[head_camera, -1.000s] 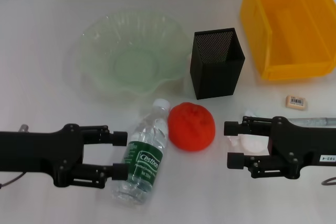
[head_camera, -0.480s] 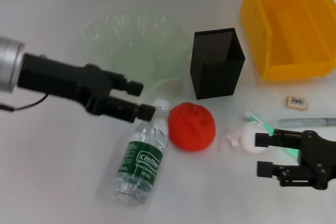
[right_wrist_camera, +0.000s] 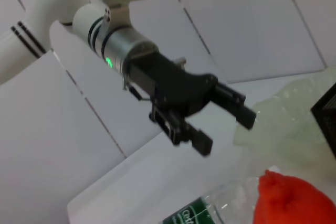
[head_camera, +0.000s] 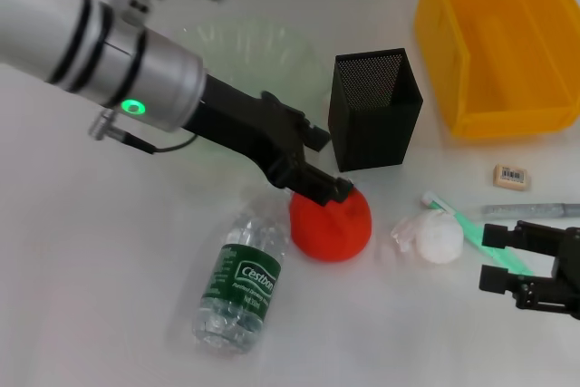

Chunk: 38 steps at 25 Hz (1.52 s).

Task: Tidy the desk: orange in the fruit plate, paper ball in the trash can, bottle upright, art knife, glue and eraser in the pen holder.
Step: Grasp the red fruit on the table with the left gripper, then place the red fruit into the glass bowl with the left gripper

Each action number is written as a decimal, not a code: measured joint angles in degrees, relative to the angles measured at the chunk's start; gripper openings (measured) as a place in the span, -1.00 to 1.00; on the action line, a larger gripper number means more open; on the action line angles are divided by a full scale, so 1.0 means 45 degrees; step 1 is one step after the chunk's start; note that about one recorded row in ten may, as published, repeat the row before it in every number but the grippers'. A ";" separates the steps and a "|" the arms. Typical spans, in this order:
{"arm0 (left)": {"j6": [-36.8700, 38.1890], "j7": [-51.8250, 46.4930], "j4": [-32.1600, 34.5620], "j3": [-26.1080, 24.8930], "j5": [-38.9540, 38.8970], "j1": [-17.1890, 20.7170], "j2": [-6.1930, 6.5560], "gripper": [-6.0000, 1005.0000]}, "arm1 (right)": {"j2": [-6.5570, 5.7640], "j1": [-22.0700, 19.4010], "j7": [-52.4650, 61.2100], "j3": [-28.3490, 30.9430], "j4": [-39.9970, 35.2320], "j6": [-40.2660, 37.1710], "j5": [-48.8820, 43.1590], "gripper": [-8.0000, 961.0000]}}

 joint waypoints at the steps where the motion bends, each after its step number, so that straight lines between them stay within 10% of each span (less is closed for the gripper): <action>1: -0.0601 0.0023 -0.0122 0.0706 0.0011 -0.0041 -0.0003 0.37 | -0.0027 -0.0027 0.0002 0.0148 -0.0001 0.0000 -0.0014 0.60; 16: -0.5191 0.0242 -0.1958 0.5082 0.0083 0.0115 -0.0083 0.34 | -0.0158 -0.0032 0.0223 0.1063 -0.0057 -0.0122 -0.0030 0.60; 29: -0.5575 0.1306 -0.1887 0.5310 -0.0288 0.0546 -0.0069 0.31 | -0.0092 0.0087 0.0400 0.1072 -0.0178 -0.0099 -0.0030 0.60; 38: -0.4293 0.2820 -0.1812 0.3945 -0.2569 0.0903 0.0028 -0.32 | -0.0054 0.0088 0.0401 0.1071 -0.0177 -0.0024 -0.0028 0.60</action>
